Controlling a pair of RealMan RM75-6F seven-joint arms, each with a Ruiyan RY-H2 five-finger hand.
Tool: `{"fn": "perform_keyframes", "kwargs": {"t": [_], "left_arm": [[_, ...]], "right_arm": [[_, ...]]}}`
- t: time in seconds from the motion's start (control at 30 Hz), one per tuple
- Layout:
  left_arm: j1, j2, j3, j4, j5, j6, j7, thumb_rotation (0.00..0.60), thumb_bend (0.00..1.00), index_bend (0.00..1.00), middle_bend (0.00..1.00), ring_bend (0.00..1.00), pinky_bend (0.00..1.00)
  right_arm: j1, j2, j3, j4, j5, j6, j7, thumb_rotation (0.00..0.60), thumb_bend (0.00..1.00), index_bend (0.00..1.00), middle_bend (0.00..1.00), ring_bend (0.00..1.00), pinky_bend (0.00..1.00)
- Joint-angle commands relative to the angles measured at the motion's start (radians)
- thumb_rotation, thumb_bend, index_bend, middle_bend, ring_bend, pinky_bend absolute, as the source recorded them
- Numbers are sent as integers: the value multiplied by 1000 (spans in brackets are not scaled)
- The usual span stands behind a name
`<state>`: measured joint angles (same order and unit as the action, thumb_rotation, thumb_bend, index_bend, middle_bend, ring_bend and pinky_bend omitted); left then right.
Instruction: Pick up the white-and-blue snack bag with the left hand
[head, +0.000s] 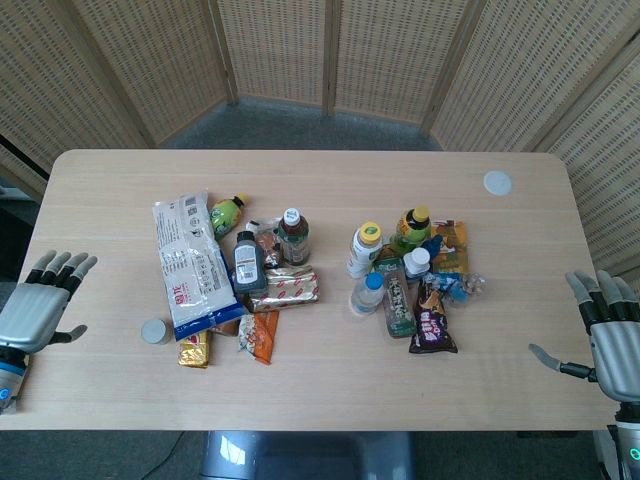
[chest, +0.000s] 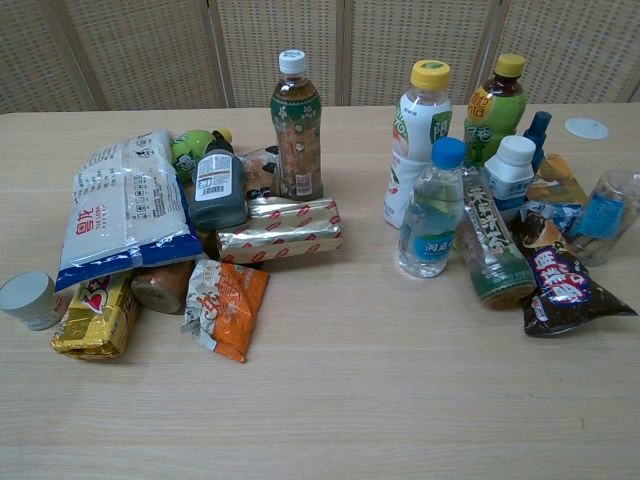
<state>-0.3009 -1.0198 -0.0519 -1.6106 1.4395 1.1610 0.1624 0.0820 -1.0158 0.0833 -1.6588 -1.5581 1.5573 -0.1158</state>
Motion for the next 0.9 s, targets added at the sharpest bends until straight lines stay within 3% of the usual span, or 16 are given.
{"fn": "perform_keyframes", "kwargs": {"t": [0.03, 0.5, 0.9], "left_arm": [[-30, -28, -7, 20, -8, -33, 18, 600, 202, 0, 0, 0, 0], [-165, -214, -42, 173, -66, -176, 38, 600, 203, 0, 0, 0, 0], [-253, -377, -42, 331, -87, -257, 56, 600, 201, 0, 0, 0, 0]], "right_arm": [[0, 1, 1, -2, 1, 0, 2, 204, 143, 0, 0, 0, 0], [-10, 5, 5, -11, 16, 6, 13, 203, 146, 0, 0, 0, 0], [-30, 9, 3, -4, 19, 28, 24, 204, 146, 0, 0, 0, 0]]}}
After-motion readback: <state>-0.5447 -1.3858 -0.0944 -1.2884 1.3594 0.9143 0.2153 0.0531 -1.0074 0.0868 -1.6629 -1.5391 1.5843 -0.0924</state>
